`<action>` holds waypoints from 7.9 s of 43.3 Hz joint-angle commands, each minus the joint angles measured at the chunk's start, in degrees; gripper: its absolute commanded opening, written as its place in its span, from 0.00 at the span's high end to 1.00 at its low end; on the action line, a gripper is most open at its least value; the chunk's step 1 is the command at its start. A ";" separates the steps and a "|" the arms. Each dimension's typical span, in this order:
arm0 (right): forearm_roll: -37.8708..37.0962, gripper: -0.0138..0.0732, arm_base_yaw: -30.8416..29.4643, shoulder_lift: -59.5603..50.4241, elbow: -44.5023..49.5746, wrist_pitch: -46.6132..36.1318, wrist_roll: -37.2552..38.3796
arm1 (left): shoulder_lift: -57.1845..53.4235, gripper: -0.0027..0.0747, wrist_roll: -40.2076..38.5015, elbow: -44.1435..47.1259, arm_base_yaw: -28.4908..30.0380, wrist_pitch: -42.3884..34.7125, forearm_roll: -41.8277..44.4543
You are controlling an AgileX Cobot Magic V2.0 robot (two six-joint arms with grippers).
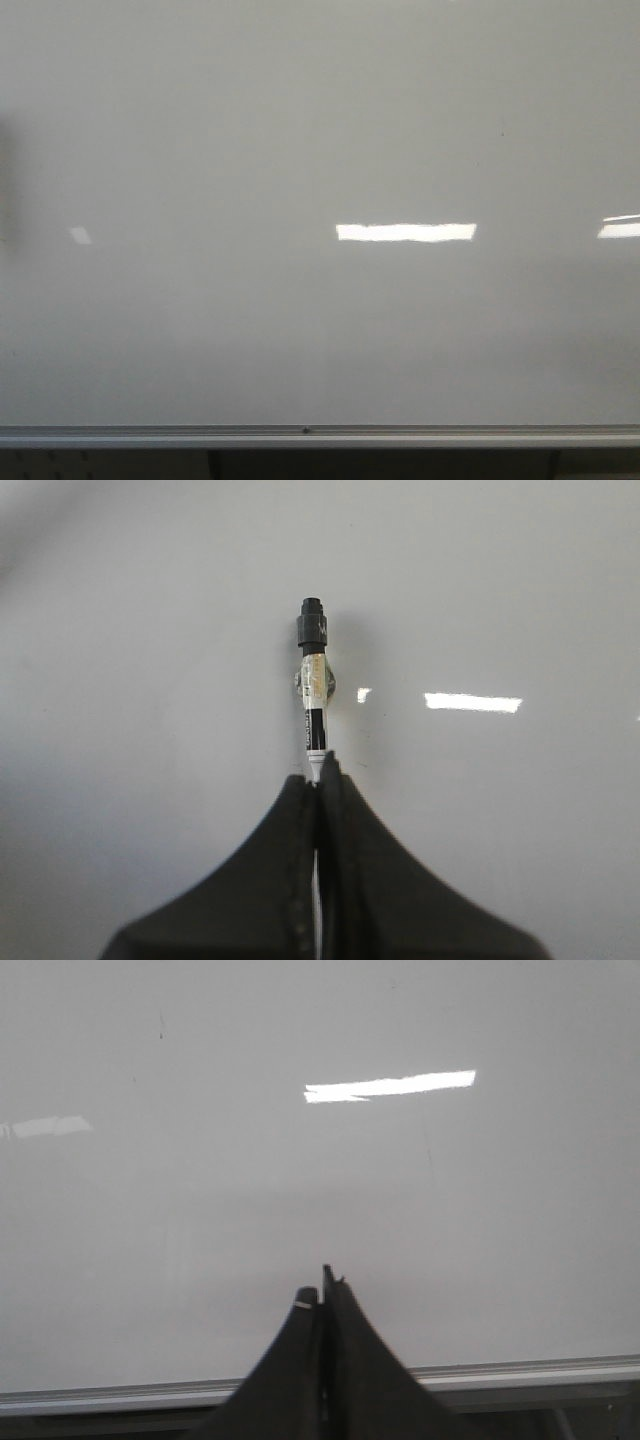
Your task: Write number 1 on whiteboard
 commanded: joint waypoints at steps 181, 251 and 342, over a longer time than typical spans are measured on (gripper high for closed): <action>0.29 0.32 -0.44 24.31 -33.76 3.18 -0.31 | 93.33 0.18 -0.36 -40.50 0.08 -29.31 -0.75; 6.52 0.32 3.47 38.81 -43.01 23.92 -2.56 | 86.32 0.98 61.09 -59.29 -27.28 57.62 -44.78; 68.78 0.97 19.62 75.98 -48.11 51.30 -51.36 | 85.82 0.66 68.24 -65.04 -33.17 63.10 -52.38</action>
